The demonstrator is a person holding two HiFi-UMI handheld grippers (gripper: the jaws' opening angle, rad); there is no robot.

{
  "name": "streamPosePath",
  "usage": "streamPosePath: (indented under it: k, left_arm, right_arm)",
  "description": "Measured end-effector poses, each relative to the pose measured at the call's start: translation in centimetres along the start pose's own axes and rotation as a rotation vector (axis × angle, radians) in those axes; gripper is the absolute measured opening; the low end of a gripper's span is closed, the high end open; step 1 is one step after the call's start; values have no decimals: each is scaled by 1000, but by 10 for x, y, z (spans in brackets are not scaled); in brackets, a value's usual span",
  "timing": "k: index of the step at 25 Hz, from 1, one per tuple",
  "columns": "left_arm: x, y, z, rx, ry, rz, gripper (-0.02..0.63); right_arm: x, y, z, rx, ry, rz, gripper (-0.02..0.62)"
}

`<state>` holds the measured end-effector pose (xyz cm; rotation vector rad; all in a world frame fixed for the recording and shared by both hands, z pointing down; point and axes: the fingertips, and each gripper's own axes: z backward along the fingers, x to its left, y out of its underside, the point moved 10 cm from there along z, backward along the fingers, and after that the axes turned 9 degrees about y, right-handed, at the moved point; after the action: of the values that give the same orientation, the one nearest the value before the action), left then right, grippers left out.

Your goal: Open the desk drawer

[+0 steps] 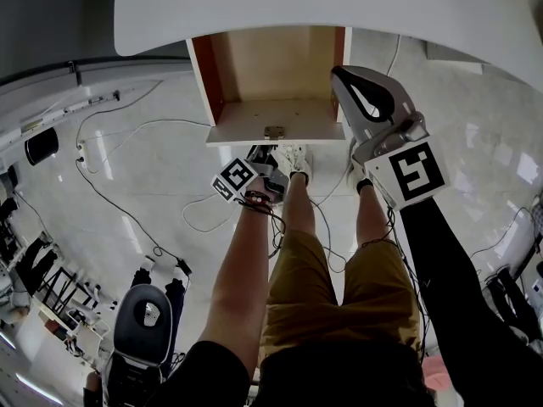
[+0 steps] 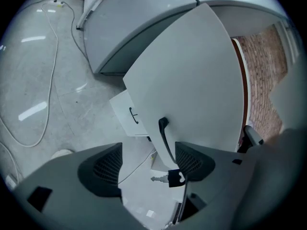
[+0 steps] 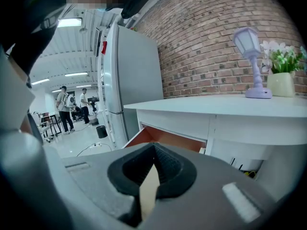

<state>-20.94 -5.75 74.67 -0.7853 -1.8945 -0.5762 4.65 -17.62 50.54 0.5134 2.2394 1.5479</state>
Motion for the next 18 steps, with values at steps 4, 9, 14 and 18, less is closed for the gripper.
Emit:
streamPosePath:
  k: [4, 9, 14, 18]
  left_arm:
    - [4, 6, 6, -58, -75, -2, 416]
    - [2, 17, 10, -161, -115, 51, 425]
    - [2, 26, 25, -231, -196, 44, 425]
    - [4, 39, 34, -243, -241, 25, 424]
  right_arm:
    - [-4, -3, 9, -11, -12, -11, 1]
    - [-18, -2, 28, -8, -12, -17, 0]
    - [-30, -6, 46, -11, -22, -9, 0]
    - [-42, -4, 61, -1, -40, 8, 2]
